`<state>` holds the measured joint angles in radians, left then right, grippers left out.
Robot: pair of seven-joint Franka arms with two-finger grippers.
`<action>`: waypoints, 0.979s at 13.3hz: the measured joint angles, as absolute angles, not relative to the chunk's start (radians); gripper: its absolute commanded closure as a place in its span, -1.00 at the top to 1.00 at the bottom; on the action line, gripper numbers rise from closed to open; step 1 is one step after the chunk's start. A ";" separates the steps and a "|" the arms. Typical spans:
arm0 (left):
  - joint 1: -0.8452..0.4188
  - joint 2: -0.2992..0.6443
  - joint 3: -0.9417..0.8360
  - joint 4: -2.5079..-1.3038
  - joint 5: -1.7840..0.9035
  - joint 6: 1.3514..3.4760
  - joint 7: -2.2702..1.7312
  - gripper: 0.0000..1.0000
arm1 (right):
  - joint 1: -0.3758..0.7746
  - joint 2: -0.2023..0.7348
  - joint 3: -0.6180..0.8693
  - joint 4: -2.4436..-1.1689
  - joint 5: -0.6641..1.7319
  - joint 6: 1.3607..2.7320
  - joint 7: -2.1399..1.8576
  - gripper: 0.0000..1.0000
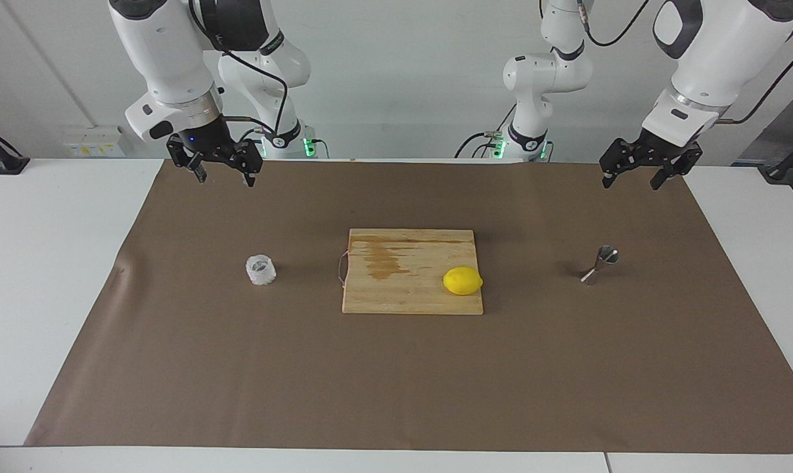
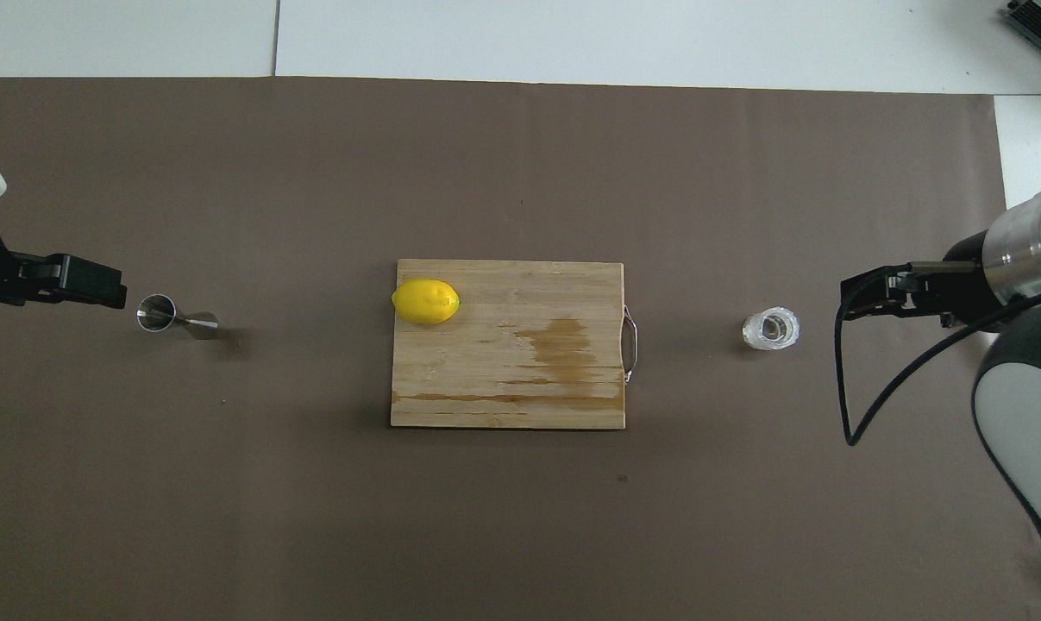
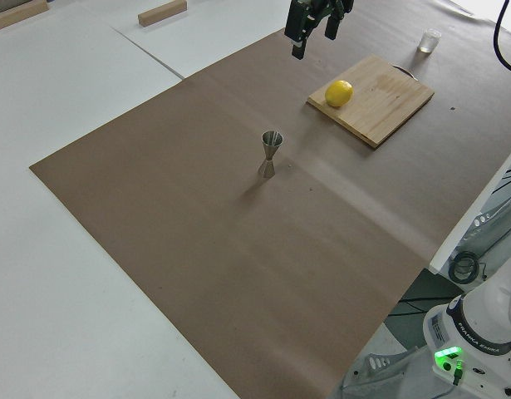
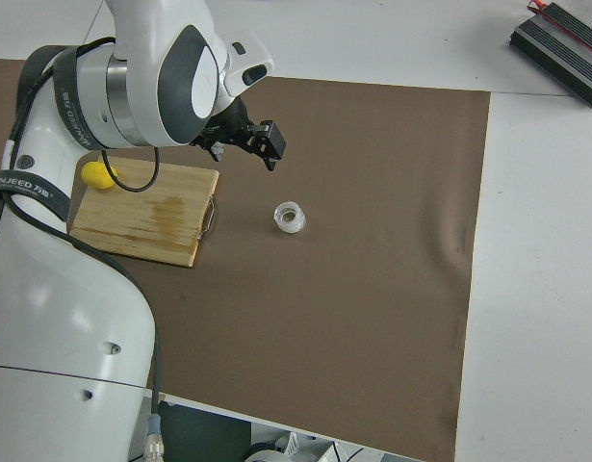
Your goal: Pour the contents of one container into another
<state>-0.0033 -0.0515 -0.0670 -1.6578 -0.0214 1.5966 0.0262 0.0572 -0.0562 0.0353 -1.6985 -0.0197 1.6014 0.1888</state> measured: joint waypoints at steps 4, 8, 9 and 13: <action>-0.003 -0.052 -0.067 -1.658 -0.021 1.597 0.028 1.00 | 0.054 -0.056 0.035 -1.698 -0.020 1.609 0.189 1.00; -0.004 -0.052 -0.067 -1.660 -0.021 1.596 0.031 1.00 | 0.049 -0.056 0.034 -1.695 -0.020 1.614 0.189 1.00; -0.004 -0.052 -0.067 -1.660 -0.021 1.596 0.031 1.00 | 0.049 -0.056 0.034 -1.692 -0.020 1.614 0.189 1.00; -0.004 -0.052 -0.067 -1.661 -0.021 1.593 0.031 1.00 | 0.042 -0.054 0.029 -1.675 -0.020 1.614 0.189 1.00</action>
